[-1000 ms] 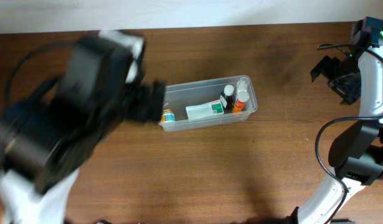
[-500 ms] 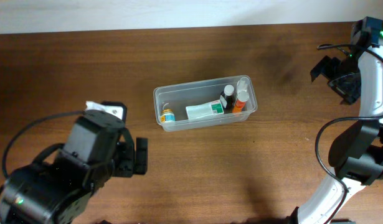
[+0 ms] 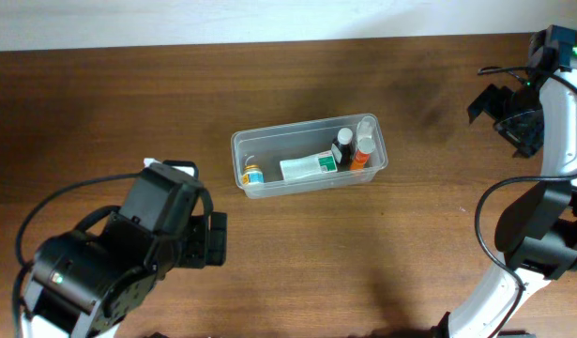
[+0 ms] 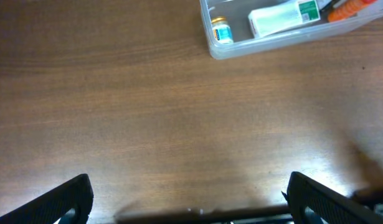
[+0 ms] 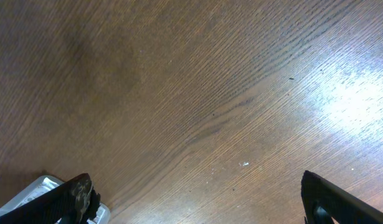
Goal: Pack container
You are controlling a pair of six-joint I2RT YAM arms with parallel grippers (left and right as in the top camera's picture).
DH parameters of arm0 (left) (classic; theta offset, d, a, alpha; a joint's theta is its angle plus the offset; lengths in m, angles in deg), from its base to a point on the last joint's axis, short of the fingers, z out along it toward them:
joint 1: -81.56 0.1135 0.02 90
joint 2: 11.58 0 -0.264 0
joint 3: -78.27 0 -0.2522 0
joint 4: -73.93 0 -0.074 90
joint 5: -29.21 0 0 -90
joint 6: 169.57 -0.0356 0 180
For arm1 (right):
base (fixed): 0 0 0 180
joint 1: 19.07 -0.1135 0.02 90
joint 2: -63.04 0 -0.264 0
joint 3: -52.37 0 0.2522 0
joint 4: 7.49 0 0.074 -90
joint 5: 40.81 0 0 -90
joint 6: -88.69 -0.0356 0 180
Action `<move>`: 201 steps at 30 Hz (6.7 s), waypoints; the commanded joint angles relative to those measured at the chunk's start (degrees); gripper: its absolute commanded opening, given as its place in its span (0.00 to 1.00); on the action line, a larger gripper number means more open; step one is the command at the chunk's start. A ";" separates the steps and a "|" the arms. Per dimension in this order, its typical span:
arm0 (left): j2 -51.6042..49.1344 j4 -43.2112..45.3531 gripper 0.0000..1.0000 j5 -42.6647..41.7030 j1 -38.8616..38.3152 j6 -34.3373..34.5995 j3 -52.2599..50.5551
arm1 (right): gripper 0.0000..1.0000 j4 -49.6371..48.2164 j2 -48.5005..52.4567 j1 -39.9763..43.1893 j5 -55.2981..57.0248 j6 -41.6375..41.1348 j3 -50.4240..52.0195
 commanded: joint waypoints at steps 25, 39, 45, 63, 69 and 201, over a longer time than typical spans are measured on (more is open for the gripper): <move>18.84 77.83 0.99 1.09 5.03 -23.23 -72.50 | 0.98 -0.13 -0.66 -0.04 0.70 -0.50 -0.02; 43.67 90.40 1.00 -4.04 14.93 -23.23 -89.24 | 0.98 -0.15 -0.66 -0.04 0.70 -0.50 -0.02; 47.80 90.40 0.99 -7.48 18.03 -23.23 -89.24 | 0.98 -0.13 -0.66 -0.04 0.70 -0.50 -0.02; 56.30 84.39 0.99 -10.43 24.20 -23.06 -89.24 | 0.98 -0.15 -0.66 -0.04 0.70 -0.50 -0.02; 58.58 84.39 0.99 -10.40 28.68 -23.06 -89.24 | 0.98 -0.15 -0.66 -0.04 0.70 -0.48 -0.02; 64.46 84.37 1.00 -10.40 30.47 -23.06 -89.24 | 0.98 -77.92 -118.92 -18.45 7.06 7.50 114.95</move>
